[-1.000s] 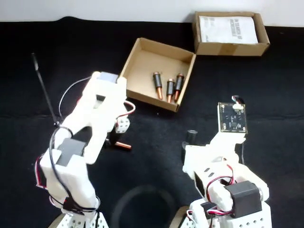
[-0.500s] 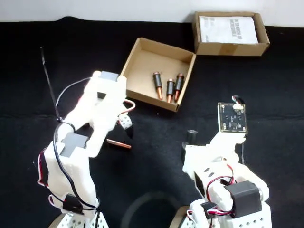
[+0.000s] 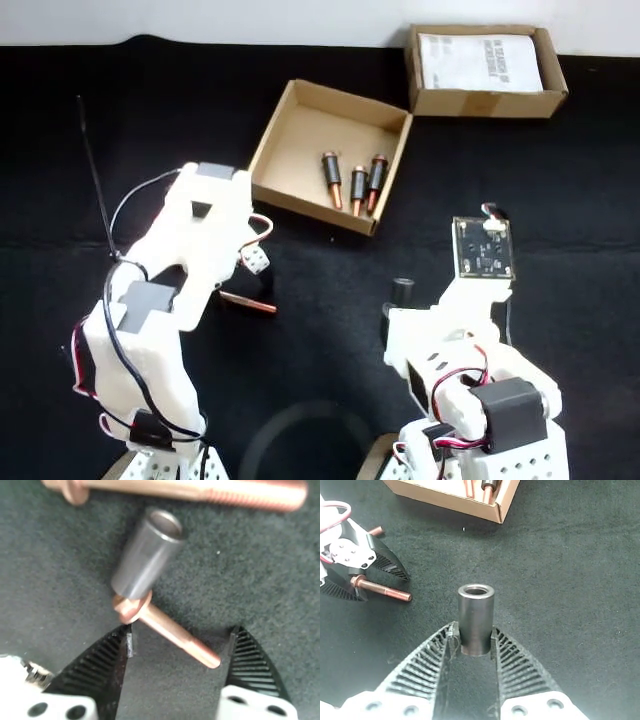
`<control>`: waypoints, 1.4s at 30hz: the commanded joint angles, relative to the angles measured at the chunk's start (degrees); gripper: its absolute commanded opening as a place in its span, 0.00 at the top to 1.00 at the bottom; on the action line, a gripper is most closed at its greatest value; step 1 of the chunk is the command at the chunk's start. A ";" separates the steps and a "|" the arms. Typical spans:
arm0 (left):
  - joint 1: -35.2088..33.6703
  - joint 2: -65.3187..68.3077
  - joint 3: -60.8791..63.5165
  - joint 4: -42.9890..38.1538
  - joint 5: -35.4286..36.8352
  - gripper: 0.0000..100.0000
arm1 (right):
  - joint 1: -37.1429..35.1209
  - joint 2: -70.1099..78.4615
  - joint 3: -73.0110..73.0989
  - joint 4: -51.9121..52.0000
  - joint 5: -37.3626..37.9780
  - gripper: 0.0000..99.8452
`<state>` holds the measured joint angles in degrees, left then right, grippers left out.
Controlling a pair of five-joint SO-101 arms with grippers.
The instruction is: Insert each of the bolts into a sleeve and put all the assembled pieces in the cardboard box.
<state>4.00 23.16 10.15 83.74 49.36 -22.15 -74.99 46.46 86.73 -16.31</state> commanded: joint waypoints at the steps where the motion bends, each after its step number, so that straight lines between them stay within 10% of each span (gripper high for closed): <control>1: 0.04 0.22 2.42 -3.43 0.09 0.72 | 0.31 -0.84 -0.22 -0.92 0.88 0.99; 8: 0.04 0.13 2.33 -3.25 -0.35 1.00 | 0.31 -0.84 -0.13 -1.01 0.97 0.99; 26: 4.97 -1.01 -14.81 14.15 -18.90 0.99 | 0.31 -0.75 0.04 -5.67 1.05 0.99; 42: 10.15 -31.25 -17.54 13.80 -23.56 0.99 | 0.31 -1.19 14.37 -30.64 1.05 0.99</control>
<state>13.67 -3.74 -5.58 97.98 25.98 -22.15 -75.16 59.74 60.35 -15.96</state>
